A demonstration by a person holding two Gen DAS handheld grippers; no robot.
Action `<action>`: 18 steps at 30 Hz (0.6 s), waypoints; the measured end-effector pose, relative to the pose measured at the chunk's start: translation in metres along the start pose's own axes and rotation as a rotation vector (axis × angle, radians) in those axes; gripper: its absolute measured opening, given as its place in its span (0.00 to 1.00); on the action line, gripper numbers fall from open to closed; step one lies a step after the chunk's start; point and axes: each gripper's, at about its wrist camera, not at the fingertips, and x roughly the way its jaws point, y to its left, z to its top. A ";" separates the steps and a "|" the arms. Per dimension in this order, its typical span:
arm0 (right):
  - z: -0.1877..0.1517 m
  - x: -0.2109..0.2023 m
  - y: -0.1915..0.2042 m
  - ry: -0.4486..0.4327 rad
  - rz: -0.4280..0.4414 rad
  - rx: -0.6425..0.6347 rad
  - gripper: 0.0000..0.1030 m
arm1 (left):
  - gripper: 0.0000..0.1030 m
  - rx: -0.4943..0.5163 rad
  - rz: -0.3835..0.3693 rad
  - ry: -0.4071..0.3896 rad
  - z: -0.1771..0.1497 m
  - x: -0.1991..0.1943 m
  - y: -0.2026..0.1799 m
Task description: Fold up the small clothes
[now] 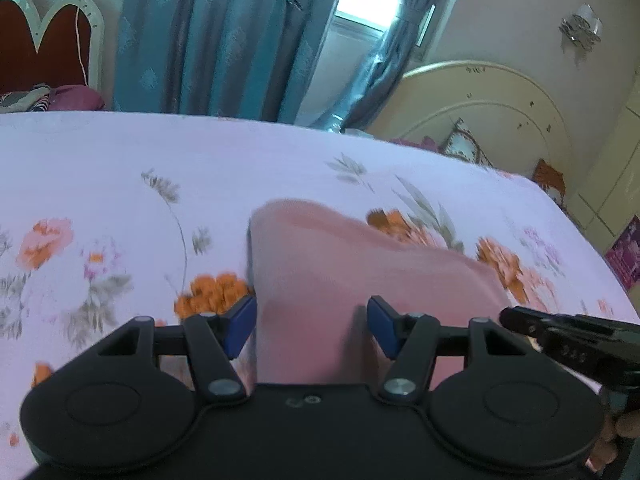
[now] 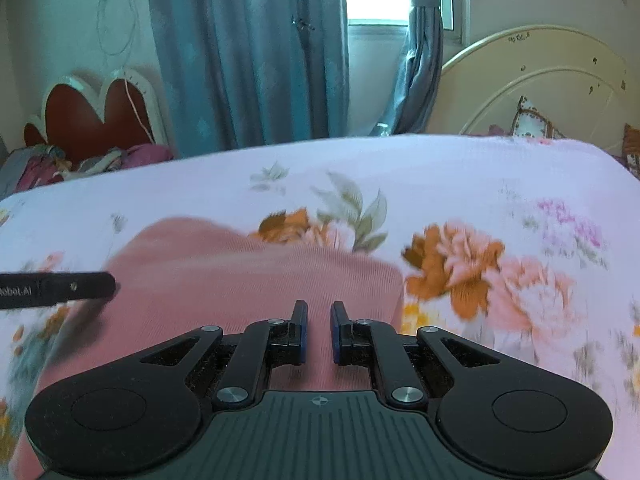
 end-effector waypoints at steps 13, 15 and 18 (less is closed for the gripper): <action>-0.023 -0.028 0.005 0.007 -0.029 -0.036 0.10 | 0.60 0.071 0.049 0.023 -0.021 -0.019 -0.012; -0.030 -0.040 0.008 0.009 -0.024 -0.038 0.10 | 0.60 0.070 0.039 0.029 -0.027 -0.026 -0.013; -0.043 -0.057 0.012 0.013 -0.025 -0.039 0.10 | 0.61 0.077 0.016 0.031 -0.039 -0.040 -0.013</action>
